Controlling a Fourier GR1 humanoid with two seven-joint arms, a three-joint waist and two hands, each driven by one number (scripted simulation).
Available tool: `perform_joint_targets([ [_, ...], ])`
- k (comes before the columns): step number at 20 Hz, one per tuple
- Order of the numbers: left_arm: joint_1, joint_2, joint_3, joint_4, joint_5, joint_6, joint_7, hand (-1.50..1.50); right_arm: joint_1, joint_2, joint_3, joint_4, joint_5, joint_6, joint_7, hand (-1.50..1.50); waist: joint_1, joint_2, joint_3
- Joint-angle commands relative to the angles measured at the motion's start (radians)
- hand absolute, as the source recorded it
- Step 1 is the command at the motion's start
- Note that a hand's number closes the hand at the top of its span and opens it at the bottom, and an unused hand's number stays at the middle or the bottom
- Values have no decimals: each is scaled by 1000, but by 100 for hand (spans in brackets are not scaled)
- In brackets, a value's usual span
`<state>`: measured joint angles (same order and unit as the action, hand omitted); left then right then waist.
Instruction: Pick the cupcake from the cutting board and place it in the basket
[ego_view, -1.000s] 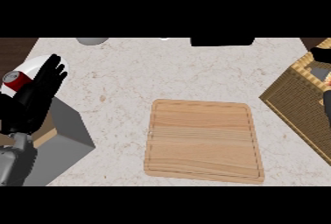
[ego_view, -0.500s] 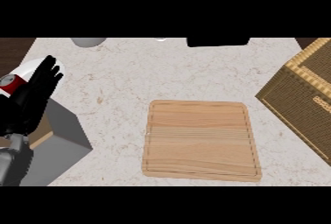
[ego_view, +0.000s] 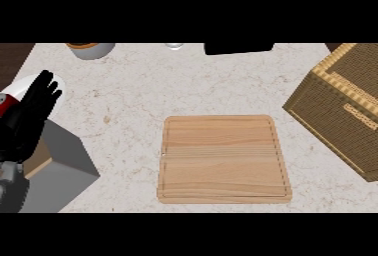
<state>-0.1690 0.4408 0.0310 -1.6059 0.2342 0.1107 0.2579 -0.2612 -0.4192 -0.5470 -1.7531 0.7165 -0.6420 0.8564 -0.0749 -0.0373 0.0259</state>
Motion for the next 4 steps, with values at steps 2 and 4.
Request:
perform_joint_targets([
  [2, 104, -30, -3, 93, -7, 3, -8, 0, 200, -6, -78, -179, -202, 110, -27, -150, -15, 22, -26],
  [4, 115, -13, 10, 69, 1, -6, 0, 0, 303, 38, -78, -281, -255, 140, -46, -150, -20, 17, -26],
])
